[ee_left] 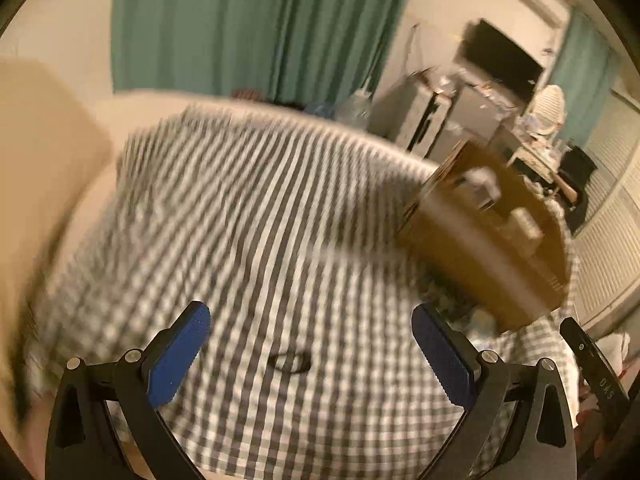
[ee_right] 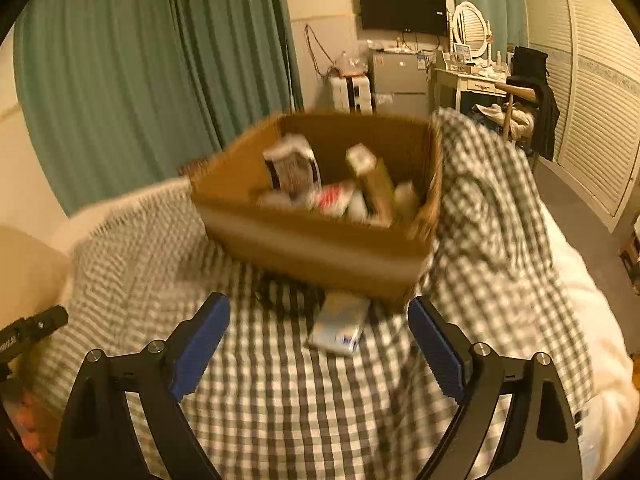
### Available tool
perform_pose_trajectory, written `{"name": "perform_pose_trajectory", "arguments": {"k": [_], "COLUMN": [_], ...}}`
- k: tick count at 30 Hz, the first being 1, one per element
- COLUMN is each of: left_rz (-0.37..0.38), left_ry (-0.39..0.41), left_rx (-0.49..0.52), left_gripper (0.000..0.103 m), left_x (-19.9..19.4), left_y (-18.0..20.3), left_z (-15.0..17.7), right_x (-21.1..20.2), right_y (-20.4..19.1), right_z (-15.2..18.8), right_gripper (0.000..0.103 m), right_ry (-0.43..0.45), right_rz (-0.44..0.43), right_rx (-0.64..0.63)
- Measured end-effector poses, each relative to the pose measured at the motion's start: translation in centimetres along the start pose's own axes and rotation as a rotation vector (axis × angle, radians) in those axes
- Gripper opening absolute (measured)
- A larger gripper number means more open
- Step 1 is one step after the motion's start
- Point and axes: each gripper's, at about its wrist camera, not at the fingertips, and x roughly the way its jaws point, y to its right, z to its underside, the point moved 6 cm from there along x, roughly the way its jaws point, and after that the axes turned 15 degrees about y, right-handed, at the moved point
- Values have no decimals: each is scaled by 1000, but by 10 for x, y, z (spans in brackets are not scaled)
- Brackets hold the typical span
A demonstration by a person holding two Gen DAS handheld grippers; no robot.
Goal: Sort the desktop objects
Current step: 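Move both tools back over the bed toward the remaining items, then grasp the black hair tie with the left tool while the right tool grasps the floral tissue pack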
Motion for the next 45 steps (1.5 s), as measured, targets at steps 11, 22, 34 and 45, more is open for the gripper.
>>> {"name": "perform_pose_trajectory", "arguments": {"k": [11,22,34,45], "left_rz": [-25,-36,11,28], "left_ry": [-20,-14,-4,36], "left_rx": [210,227,147,101], "left_gripper": [103,103,79,12], "left_x": [74,102,99,71], "left_y": [-7,-10,-23,-40], "left_z": [99,114,113,106], "right_x": [72,111,134,103], "right_y": [5,15,14,17], "right_z": [69,89,94,98], "right_gripper": [91,91,64,53], "right_ry": [-69,-122,-179,-194], "right_rz": [127,216,197,101], "right_rx": [-14,17,-15,11]}}
